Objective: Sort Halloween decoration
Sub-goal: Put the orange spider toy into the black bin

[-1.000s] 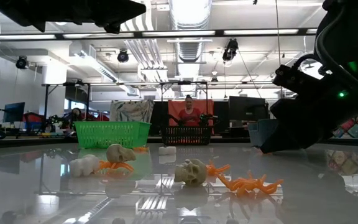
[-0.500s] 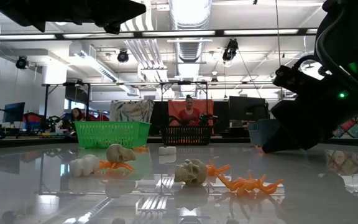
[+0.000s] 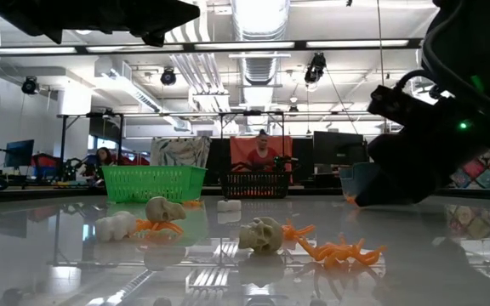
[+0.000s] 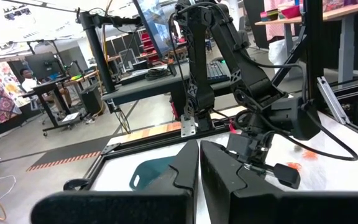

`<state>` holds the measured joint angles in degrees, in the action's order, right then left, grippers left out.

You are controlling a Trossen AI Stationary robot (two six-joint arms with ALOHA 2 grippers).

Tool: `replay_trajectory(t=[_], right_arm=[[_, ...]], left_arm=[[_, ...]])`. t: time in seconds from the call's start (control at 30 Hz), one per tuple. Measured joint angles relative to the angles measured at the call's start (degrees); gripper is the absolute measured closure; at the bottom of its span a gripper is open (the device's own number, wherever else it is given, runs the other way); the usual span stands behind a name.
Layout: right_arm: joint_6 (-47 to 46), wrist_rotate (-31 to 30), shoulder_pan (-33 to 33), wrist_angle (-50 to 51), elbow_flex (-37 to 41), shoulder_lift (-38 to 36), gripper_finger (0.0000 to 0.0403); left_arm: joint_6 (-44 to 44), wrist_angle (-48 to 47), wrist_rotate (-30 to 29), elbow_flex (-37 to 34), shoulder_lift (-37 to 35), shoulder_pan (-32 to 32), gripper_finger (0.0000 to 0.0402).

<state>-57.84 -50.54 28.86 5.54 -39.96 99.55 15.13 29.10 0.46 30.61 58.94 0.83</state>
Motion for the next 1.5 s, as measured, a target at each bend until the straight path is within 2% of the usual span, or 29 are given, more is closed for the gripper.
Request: replay_trajectory(t=[0.53, 0.73, 0.8, 0.9, 1.1, 1.2, 1.27, 1.4, 1.5], right_arm=[[3.53, -2.03, -0.27, -0.28, -4.20, -4.08, 0.0394], [10.17, -1.29, -5.28, -0.27, -9.06, -9.19, 0.0394], [13.72, 1.71, -8.50, -0.23, -10.96, -11.02, 0.0394], [19.93, 10.06, -14.89, -0.03, -13.68, -13.26, 0.0394], [30.57, 36.52, -31.93, 0.10, -18.97, -15.11, 0.0394], [32.89, 47.26, -40.74, -0.11, -21.28, -13.80, 0.0394], [35.09, 49.64, -45.61, 0.02, -22.19, -12.17, 0.0394], [35.28, 49.44, -53.16, 0.18, -23.79, -8.27, 0.0394], [35.26, 49.22, -56.54, 0.11, -25.31, -4.79, 0.0394]], left_arm=[[-0.43, 1.00, 0.00, 0.00, 0.02, 0.01, 0.0402], [-0.43, 1.42, 0.01, 0.00, 0.17, -0.01, 0.0402], [-0.52, 1.47, 0.01, 0.02, 0.25, 0.00, 0.0402], [-0.65, 1.83, 0.01, 0.02, 0.46, -0.01, 0.0402], [-0.53, 1.76, -0.03, 0.02, 0.65, 0.01, 0.0402], [0.10, 1.62, -0.03, 0.02, 0.68, 0.01, 0.0402], [0.18, 1.43, -0.05, 0.02, 0.68, 0.01, 0.0402], [-0.42, 1.25, -0.06, 0.02, 0.68, 0.01, 0.0402], [-2.00, 1.25, -0.07, 0.02, 0.68, 0.01, 0.0402]])
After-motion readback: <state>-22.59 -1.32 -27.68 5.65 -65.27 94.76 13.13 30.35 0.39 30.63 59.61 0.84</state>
